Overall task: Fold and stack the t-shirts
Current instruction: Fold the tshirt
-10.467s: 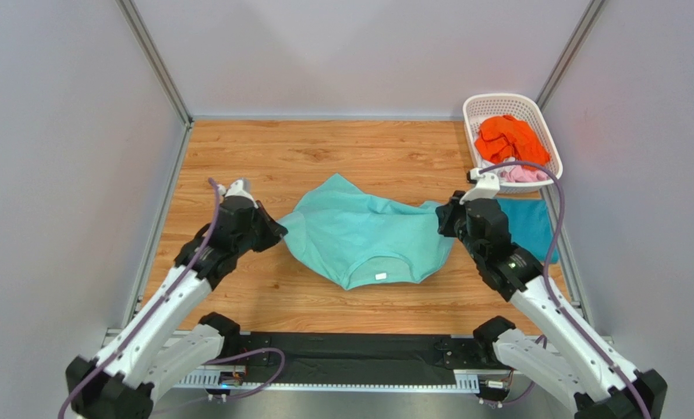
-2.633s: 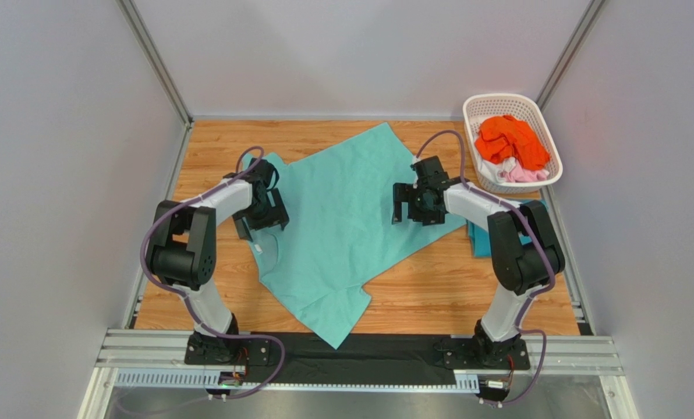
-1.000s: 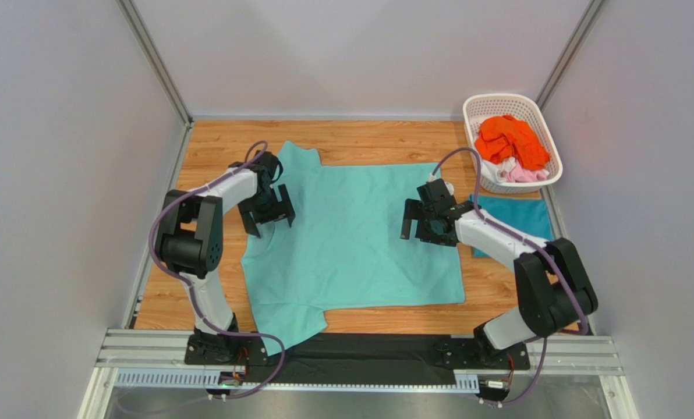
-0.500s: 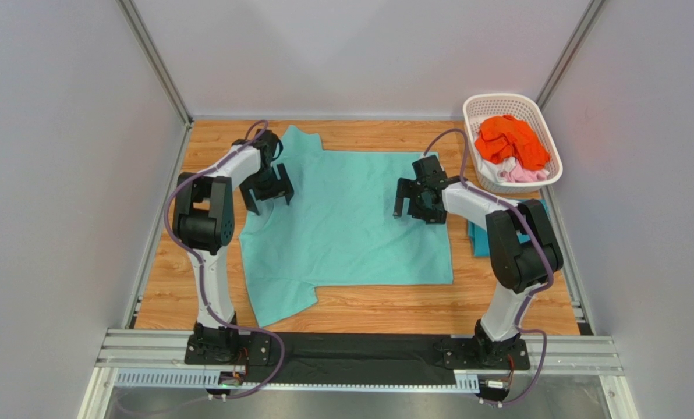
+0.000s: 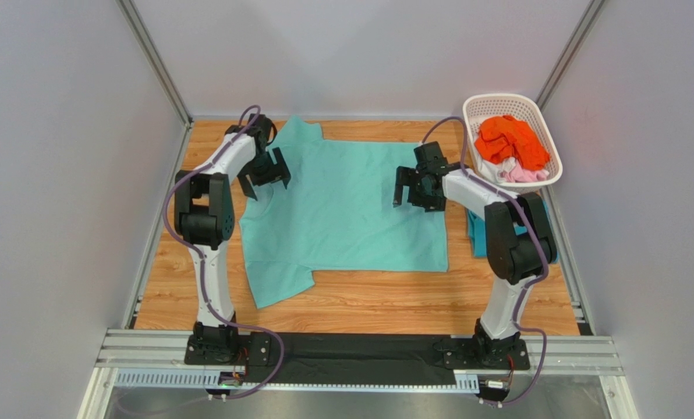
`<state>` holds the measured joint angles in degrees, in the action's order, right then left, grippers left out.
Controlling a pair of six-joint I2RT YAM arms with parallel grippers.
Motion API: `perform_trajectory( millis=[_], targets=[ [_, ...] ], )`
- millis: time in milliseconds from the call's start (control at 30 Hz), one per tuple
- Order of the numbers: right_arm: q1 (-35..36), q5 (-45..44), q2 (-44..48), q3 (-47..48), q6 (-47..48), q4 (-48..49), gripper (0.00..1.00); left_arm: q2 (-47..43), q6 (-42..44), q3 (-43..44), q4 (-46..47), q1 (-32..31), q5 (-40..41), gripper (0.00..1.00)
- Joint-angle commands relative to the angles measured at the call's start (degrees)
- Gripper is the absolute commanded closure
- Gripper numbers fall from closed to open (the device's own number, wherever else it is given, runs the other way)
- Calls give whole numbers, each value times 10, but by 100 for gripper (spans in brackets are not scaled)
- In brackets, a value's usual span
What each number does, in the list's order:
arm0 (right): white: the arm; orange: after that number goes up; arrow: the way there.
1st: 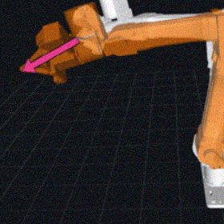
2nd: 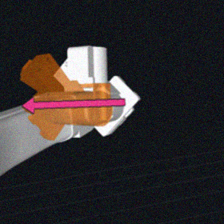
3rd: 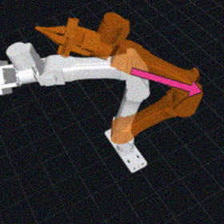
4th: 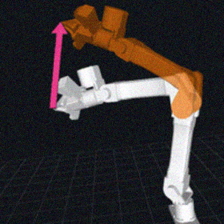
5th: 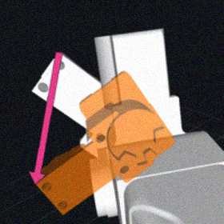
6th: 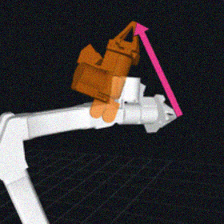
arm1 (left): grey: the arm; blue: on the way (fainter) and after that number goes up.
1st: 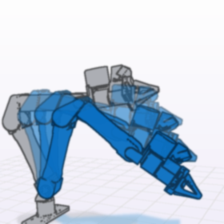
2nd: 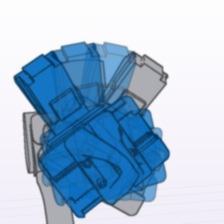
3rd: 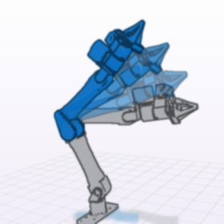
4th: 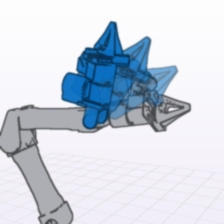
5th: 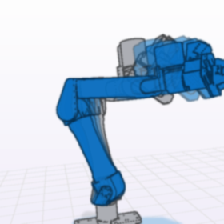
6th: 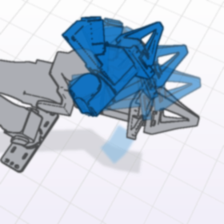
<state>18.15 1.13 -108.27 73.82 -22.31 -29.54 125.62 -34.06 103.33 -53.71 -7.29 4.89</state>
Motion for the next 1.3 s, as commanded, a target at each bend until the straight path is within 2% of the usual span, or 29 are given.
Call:
perform_trajectory(
  millis=[0,167,200,267,333,433,567,700,767,933,1033,1100,1133,1200,1267],
  targets=[
    [4,-6,121,-29,15,-7,0,-137,-13,-47,-20,0,-22,0],
    [9,2,283,-158,-30,16,0,-310,-39,-266,33,-18,-43,0],
    [9,11,344,-212,-40,19,0,-369,-43,-303,40,-25,-44,0],
    [10,19,406,-269,-69,34,0,-426,-62,-409,55,-45,-43,0],
    [8,21,491,-340,-82,37,0,-503,-80,-476,62,-52,-58,0],
    [9,13,584,-399,-103,27,0,-606,-120,-621,75,-57,-71,0],
    [8,18,656,-431,-112,18,0,-718,-177,-726,83,-58,-93,0],
    [7,5,678,-441,-107,10,0,-806,-202,-785,84,-58,-113,0],
    [8,5,677,-439,-104,4,0,-821,-211,-809,75,-58,-126,3],
    [8,6,663,-439,-102,2,0,-862,-219,-814,47,-58,-115,13],
    [8,8,655,-437,-103,1,0,-870,-225,-817,46,-58,-97,25],
    [8,8,651,-436,-100,2,0,-858,-223,-815,47,-58,-94,26],
    [7,6,649,-434,-100,-2,0,-854,-221,-813,46,-58,-94,32],
    [8,-2,647,-432,-99,-7,0,-835,-218,-807,46,-58,-93,33],
    [7,-5,646,-431,-97,-10,0,-825,-217,-800,45,-58,-87,40]
  ],
)
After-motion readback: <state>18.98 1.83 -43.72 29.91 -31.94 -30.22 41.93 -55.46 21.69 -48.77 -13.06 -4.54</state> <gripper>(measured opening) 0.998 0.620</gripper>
